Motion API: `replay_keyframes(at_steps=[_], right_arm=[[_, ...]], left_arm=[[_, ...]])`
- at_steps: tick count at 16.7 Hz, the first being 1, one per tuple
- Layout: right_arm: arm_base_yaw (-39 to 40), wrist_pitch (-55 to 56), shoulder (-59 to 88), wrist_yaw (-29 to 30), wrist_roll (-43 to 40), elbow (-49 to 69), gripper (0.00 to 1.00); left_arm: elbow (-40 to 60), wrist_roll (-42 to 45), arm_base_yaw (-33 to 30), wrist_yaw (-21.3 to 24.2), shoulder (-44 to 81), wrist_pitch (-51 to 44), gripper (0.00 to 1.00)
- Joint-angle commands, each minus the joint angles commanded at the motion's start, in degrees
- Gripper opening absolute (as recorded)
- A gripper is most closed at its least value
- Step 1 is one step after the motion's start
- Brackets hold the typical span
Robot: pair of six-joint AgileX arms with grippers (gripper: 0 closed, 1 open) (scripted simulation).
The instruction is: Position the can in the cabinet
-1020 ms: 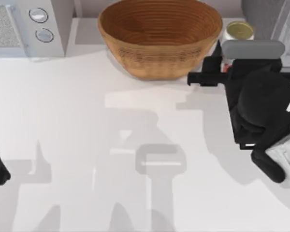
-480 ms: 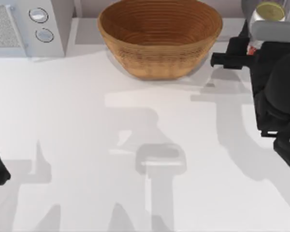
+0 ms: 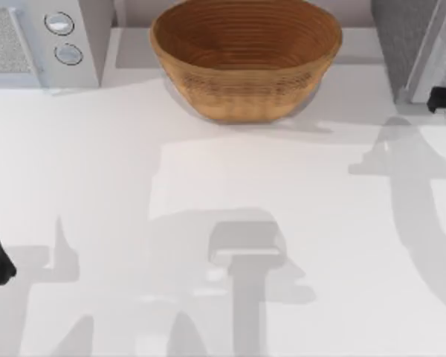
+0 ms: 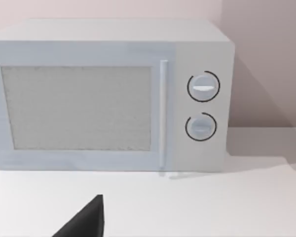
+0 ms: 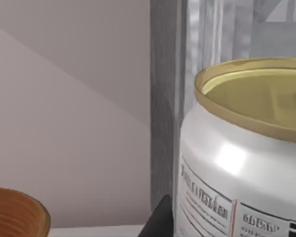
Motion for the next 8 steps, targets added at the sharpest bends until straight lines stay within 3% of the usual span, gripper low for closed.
replay_keyframes(at_steps=[8], right_arm=[[-11.3, -24.0, -36.5, -14.2, 0.2, -14.8, 0.00]], left_arm=[[0.0, 0.0, 0.0, 0.0, 0.0, 0.0, 1.00]])
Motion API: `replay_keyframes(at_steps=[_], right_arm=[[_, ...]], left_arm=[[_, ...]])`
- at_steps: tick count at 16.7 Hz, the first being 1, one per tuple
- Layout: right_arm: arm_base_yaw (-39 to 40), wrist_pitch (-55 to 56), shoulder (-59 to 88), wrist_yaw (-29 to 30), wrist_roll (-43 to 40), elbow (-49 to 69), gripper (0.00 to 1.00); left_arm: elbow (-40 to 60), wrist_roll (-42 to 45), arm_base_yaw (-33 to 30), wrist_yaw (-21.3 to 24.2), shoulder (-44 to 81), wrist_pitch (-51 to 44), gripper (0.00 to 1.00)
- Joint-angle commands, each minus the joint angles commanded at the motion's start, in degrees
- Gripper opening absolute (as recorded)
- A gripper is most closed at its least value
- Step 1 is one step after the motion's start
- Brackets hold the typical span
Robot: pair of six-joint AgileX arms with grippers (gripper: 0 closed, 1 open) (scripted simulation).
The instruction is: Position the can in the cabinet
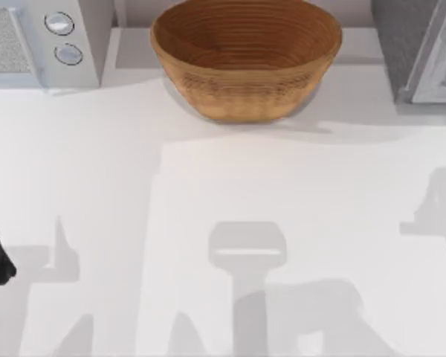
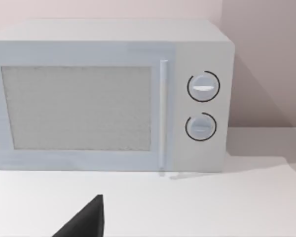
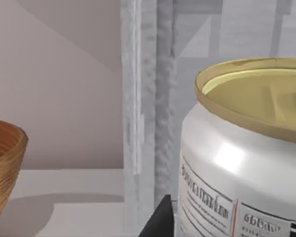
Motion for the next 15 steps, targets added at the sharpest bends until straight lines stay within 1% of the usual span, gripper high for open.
replay_keyframes(at_steps=[4, 8, 11, 15], right_arm=[[-4.7, -10.0, -15.7, -6.0, 0.0, -6.2, 0.00], [-7.9, -16.6, -26.4, -9.9, 0.1, -10.4, 0.00], [-8.9, -18.5, -29.4, -11.1, 0.2, -11.7, 0.00], [-8.9, -18.5, -29.4, -11.1, 0.2, -11.7, 0.00]], left_arm=[[0.0, 0.0, 0.0, 0.0, 0.0, 0.0, 1.00], [0.0, 0.0, 0.0, 0.0, 0.0, 0.0, 1.00], [0.0, 0.0, 0.0, 0.0, 0.0, 0.0, 1.00], [0.0, 0.0, 0.0, 0.0, 0.0, 0.0, 1.00]])
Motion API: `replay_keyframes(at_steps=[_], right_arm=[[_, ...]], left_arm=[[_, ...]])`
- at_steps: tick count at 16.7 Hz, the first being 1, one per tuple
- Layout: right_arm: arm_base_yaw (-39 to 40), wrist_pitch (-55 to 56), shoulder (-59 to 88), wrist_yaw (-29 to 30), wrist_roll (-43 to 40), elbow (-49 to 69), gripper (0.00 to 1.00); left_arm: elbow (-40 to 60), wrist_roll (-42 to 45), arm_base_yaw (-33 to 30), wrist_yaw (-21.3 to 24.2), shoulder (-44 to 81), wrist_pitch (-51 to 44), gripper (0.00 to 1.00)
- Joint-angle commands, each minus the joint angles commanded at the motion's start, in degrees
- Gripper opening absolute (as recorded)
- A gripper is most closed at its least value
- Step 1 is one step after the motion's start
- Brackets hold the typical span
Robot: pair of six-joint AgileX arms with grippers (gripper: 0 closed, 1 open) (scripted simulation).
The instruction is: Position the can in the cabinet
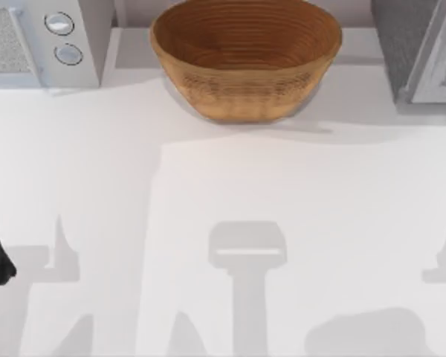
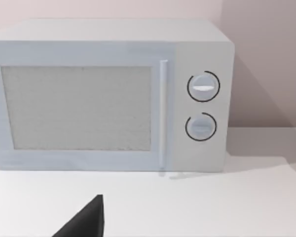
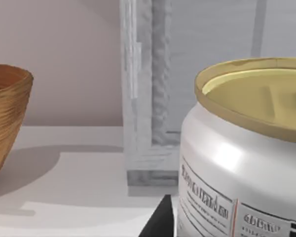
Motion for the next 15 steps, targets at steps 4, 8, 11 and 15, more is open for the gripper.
replay_keyframes(at_steps=[4, 8, 11, 15], right_arm=[[0.1, -0.4, 1.7, 0.5, 0.0, 1.6, 0.00], [0.8, -2.9, 9.3, 1.9, -0.1, 11.3, 0.00], [1.9, -5.3, 16.3, 2.9, 0.1, 20.6, 0.00], [3.1, -8.1, 25.0, 4.0, 0.4, 31.7, 0.00]], left_arm=[[0.0, 0.0, 0.0, 0.0, 0.0, 0.0, 1.00], [0.0, 0.0, 0.0, 0.0, 0.0, 0.0, 1.00], [0.0, 0.0, 0.0, 0.0, 0.0, 0.0, 1.00], [0.0, 0.0, 0.0, 0.0, 0.0, 0.0, 1.00]])
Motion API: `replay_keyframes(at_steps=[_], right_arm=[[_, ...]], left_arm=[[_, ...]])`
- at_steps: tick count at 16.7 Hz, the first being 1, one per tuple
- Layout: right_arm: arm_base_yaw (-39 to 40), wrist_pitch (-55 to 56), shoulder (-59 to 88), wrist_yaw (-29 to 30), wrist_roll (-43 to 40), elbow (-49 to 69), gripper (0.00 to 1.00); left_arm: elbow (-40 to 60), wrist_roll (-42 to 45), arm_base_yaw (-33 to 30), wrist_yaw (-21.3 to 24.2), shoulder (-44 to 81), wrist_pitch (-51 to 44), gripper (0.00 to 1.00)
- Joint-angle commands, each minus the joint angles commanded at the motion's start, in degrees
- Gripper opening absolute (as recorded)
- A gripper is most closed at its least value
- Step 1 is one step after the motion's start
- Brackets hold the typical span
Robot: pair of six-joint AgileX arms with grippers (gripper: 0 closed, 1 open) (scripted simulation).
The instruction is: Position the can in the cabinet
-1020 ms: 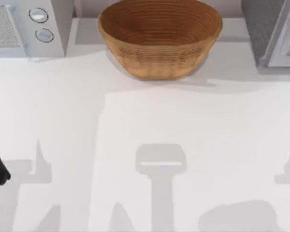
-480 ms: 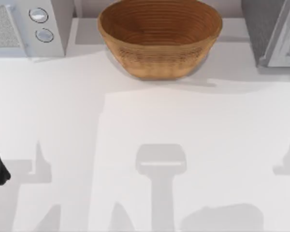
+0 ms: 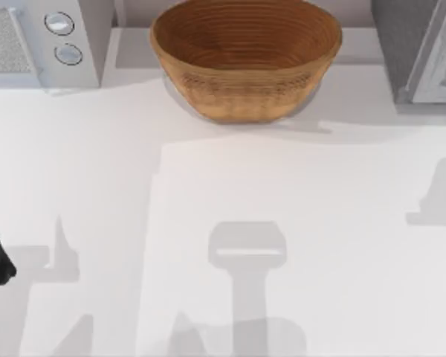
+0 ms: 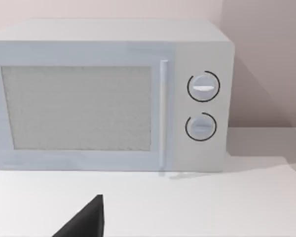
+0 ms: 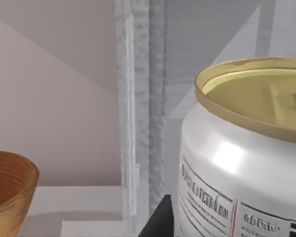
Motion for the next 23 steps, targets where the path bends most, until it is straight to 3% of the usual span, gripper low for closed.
replay_keyframes(at_steps=[23], right_arm=[[7.2, -15.5, 49.2, 6.9, 0.5, 65.7, 0.00]], left_arm=[[0.0, 0.0, 0.0, 0.0, 0.0, 0.0, 1.00]])
